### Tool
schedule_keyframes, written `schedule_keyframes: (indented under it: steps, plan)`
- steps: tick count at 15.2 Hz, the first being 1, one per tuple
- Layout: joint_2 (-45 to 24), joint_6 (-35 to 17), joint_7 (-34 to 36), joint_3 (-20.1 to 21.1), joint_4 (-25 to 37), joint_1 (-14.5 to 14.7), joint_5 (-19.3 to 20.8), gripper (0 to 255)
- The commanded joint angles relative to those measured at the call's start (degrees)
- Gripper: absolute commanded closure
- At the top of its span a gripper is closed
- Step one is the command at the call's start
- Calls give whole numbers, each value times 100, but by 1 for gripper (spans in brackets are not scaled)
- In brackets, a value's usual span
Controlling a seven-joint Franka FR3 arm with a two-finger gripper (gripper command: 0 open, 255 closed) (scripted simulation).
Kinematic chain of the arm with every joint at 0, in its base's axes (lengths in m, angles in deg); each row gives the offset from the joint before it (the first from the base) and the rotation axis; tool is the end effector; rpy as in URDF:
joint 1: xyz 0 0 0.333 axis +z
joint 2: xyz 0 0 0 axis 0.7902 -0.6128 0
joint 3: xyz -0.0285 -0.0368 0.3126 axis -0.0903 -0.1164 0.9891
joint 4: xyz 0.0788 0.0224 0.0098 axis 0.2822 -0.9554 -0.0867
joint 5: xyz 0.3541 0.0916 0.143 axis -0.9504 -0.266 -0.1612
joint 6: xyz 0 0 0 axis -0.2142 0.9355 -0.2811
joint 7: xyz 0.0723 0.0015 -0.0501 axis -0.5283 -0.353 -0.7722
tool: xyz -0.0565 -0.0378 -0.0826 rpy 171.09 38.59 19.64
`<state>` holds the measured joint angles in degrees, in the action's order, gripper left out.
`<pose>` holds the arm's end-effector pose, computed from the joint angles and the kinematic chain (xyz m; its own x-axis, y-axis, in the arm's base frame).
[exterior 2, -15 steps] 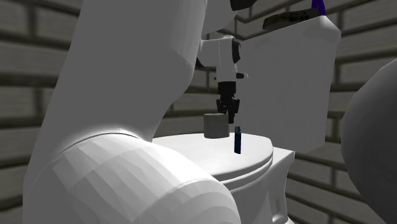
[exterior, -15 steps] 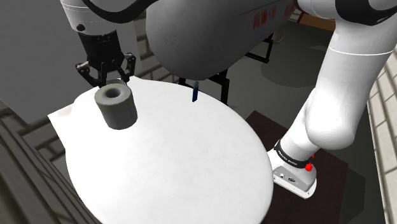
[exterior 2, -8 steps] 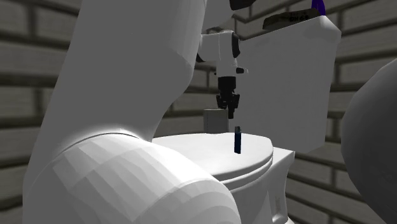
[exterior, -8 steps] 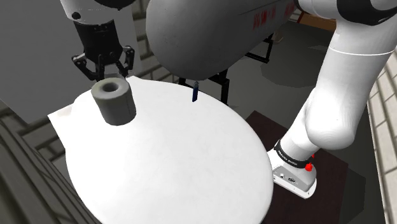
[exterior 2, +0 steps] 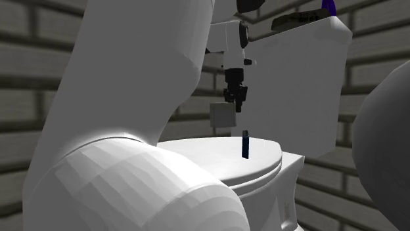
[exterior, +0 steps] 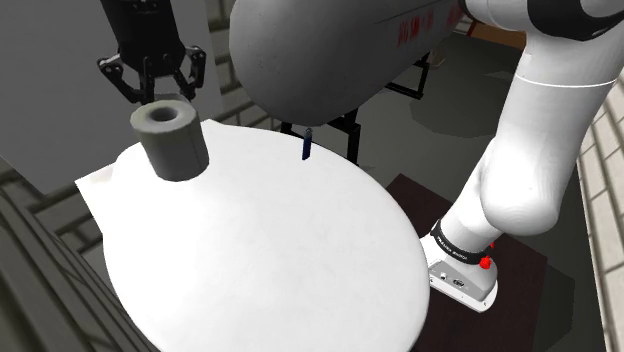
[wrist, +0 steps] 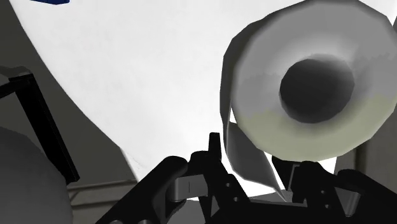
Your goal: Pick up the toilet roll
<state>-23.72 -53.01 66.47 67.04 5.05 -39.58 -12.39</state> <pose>0.4963 0.3953 0.5582 0.9908 -0.1316 0.0329 -0.1316 -0.9913 -0.0028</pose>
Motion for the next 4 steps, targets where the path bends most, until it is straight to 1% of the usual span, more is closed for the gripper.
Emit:
schedule_keyframes:
  steps: [1, 2, 4]
  plan:
    - [-20, 168, -1, 6, 189, 23, 9, 255]
    - [-38, 253, 0, 8, 290, 37, 18, 255]
    - [-40, 266, 0, 8, 305, 39, 19, 255]
